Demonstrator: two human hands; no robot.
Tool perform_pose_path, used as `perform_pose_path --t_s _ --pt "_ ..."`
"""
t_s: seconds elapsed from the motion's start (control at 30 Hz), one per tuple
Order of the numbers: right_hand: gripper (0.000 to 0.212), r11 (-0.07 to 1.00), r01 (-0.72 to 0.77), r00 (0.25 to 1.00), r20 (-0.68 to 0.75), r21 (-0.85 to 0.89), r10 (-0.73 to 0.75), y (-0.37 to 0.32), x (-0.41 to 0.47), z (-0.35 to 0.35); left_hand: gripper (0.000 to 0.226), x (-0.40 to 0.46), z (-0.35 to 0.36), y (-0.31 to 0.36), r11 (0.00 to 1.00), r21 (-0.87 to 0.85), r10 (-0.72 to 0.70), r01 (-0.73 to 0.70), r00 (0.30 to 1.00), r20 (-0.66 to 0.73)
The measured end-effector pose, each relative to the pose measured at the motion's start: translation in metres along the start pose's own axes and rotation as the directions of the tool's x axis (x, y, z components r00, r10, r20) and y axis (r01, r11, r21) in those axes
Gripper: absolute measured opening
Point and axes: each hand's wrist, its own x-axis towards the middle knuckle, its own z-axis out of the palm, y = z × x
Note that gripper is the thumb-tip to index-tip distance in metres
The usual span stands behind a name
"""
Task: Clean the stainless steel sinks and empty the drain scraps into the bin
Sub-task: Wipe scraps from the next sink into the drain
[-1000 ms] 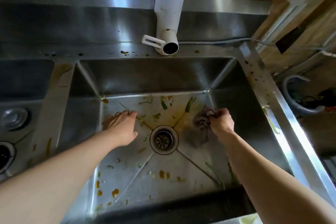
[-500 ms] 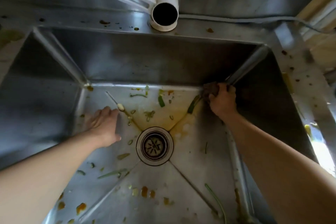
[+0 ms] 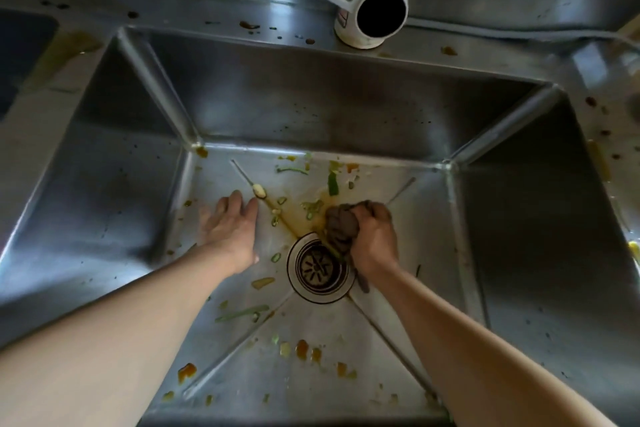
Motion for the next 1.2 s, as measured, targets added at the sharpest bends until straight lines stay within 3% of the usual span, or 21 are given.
perform_pose_path --t_s 0.23,0.33,0.43,0.53,0.63,0.7,0.83,1.0,1.2 --pt "0.044 0.986 -0.027 0.985 0.173 0.166 -0.002 -0.030 -0.024 -0.022 0.085 -0.004 -0.003 -0.007 0.999 -0.016 0.029 -0.029 1.000 0.002" --pt "0.041 0.964 -0.104 0.994 0.055 0.246 0.093 -0.033 -0.009 -0.060 0.083 -0.002 -0.010 -0.015 0.999 -0.040 0.012 -0.013 1.000 -0.027" --pt "0.028 0.891 -0.204 0.956 -0.114 0.406 0.270 -0.022 0.025 -0.094 0.082 0.002 -0.015 -0.022 0.999 -0.036 -0.006 0.005 0.999 -0.047" --pt "0.019 0.918 -0.301 0.917 -0.184 0.259 0.353 0.011 0.061 -0.105 0.085 0.005 -0.009 -0.027 1.000 -0.019 -0.025 0.024 0.999 -0.040" --pt "0.036 0.909 -0.414 0.901 -0.116 0.054 0.417 0.030 0.079 -0.091 0.091 0.009 0.002 -0.029 0.999 -0.005 -0.041 0.041 0.998 -0.055" --pt "0.042 0.913 -0.408 0.904 -0.145 -0.018 0.402 0.024 0.081 -0.073 0.090 0.011 0.004 -0.028 0.999 -0.011 -0.044 0.043 0.996 -0.077" --pt "0.053 0.941 -0.330 0.937 -0.150 -0.071 0.317 -0.007 0.075 -0.040 0.091 0.012 0.004 -0.027 0.999 0.009 -0.043 0.044 0.994 -0.099" --pt "0.055 0.992 -0.082 0.995 -0.057 -0.092 0.077 -0.043 0.075 -0.019 0.096 0.013 0.001 -0.027 0.999 0.015 -0.030 0.032 0.996 -0.084" --pt "0.048 0.965 0.235 0.969 0.108 -0.118 -0.223 -0.058 0.080 -0.001 0.100 0.012 -0.001 -0.027 0.999 0.012 -0.049 0.049 0.998 -0.036"
